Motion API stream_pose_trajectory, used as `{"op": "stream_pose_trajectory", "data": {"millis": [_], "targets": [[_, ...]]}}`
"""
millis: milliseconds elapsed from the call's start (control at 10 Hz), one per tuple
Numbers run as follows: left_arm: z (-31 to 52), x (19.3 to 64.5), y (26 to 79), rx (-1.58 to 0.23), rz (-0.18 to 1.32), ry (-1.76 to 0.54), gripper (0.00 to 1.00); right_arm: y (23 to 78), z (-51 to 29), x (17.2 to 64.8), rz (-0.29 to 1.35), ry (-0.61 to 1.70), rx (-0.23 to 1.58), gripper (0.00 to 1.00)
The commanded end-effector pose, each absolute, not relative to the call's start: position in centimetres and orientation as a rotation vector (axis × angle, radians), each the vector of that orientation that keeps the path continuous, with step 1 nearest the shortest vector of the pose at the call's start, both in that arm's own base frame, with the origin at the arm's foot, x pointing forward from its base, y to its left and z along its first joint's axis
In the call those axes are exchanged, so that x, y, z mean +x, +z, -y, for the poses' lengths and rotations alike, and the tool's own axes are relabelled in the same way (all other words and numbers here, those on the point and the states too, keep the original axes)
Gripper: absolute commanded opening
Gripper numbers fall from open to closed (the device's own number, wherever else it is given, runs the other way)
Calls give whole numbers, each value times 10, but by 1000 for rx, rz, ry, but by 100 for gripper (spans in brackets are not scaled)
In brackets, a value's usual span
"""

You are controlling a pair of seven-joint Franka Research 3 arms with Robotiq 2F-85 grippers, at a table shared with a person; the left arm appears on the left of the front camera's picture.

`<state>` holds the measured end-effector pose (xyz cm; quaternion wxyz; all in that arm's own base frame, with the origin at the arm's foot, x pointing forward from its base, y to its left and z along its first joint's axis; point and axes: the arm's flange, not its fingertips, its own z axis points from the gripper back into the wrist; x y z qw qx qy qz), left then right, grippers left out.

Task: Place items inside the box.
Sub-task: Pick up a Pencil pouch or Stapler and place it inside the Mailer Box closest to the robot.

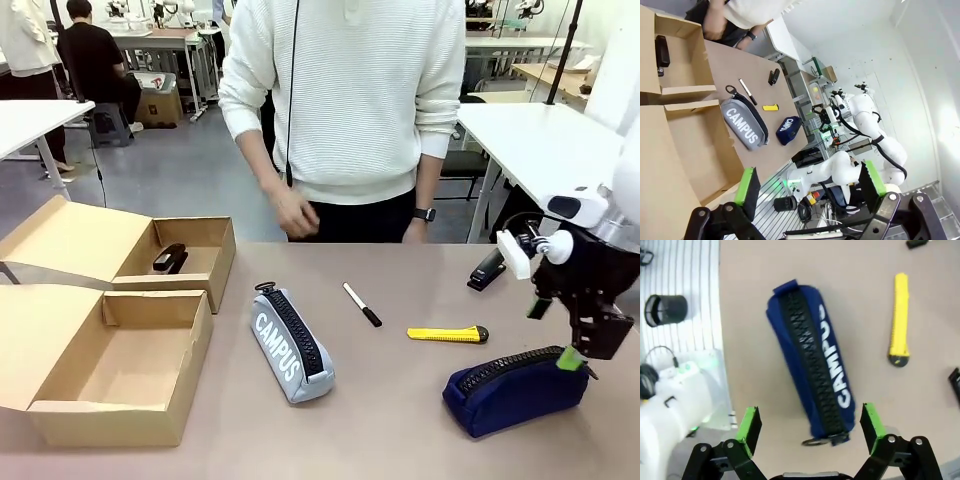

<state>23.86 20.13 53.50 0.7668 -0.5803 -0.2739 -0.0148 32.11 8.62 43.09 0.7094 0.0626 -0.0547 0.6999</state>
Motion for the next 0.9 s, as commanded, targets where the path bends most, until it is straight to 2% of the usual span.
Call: {"op": "stream_pose_trajectory", "data": {"millis": [0,100,200,300,600,800], "targets": [[-202,237,536,-1261,609,-60,100,378,-82,309,133,1599,177,100],[-202,237,536,-1261,609,-60,100,376,-85,311,129,1585,180,100],[-202,237,536,-1261,609,-60,100,421,-89,328,126,1580,142,100],[-202,237,536,-1261,609,-60,100,421,-89,328,126,1580,142,100],[-202,237,536,-1261,609,-60,100,381,-101,333,8,1603,96,100],[-202,237,536,-1261,609,-60,100,356,-96,329,18,1611,100,100]]}}
